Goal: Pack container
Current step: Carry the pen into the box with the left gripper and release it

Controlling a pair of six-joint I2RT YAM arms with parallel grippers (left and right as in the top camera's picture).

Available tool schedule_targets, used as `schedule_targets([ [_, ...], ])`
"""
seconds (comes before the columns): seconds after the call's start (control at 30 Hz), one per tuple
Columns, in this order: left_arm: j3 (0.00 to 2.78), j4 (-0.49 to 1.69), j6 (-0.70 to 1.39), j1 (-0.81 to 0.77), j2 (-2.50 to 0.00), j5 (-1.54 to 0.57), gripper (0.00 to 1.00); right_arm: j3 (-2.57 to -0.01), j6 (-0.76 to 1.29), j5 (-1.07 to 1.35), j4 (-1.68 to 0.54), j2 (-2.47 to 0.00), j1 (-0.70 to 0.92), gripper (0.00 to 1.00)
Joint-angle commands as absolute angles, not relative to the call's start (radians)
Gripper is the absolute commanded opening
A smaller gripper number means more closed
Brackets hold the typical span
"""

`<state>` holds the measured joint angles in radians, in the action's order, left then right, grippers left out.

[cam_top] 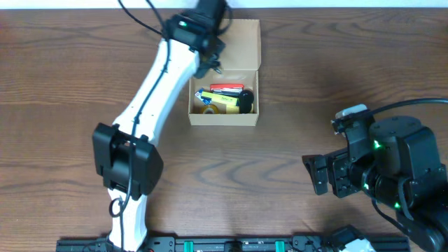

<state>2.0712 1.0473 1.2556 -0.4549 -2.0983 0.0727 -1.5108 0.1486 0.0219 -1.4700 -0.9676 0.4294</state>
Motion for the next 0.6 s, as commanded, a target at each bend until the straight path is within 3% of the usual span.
schedule_targets([
  [0.0, 2.088, 1.051, 1.503, -0.488, -2.080, 0.117, 0.06, -1.524, 0.141, 0.012, -1.471, -0.967, 0.422, 0.99],
  [0.3, 2.077, 1.044, 1.872, -0.544, -2.131, 0.119, 0.06, -1.524, 0.141, 0.012, -1.471, -0.967, 0.422, 0.99],
  [0.57, 2.077, 0.977, 1.919, -0.551, -2.223, 0.019, 0.06, -1.524, 0.141, 0.011, -1.471, -0.967, 0.422, 0.99],
])
